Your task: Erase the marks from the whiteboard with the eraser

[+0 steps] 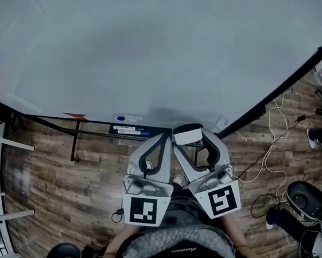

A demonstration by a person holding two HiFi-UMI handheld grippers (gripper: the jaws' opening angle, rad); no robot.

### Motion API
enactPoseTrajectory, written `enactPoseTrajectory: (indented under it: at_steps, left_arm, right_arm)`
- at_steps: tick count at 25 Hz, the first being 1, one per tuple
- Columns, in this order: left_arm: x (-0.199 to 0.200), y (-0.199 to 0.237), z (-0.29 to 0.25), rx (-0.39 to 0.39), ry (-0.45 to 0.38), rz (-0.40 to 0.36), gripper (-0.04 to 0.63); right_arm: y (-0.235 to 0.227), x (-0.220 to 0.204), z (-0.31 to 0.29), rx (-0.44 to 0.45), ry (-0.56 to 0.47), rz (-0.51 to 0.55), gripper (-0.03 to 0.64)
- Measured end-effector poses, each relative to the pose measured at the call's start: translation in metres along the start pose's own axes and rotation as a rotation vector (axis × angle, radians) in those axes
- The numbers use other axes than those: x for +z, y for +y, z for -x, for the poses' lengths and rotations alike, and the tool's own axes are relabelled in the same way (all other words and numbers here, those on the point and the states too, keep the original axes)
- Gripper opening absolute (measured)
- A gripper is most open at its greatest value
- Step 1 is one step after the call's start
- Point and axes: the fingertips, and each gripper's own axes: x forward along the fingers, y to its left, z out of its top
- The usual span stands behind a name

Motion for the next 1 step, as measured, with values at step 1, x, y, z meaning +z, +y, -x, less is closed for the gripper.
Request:
enactPoseTrajectory:
  at_steps: [1]
  left_arm:
    - [-0.0001,-0.0006,0.0003,-0.001,0.001,0.000,0.003]
  right_arm:
    - [0.0002,-0.0001,0.0006,0.000,0.000,-0.003,0.239]
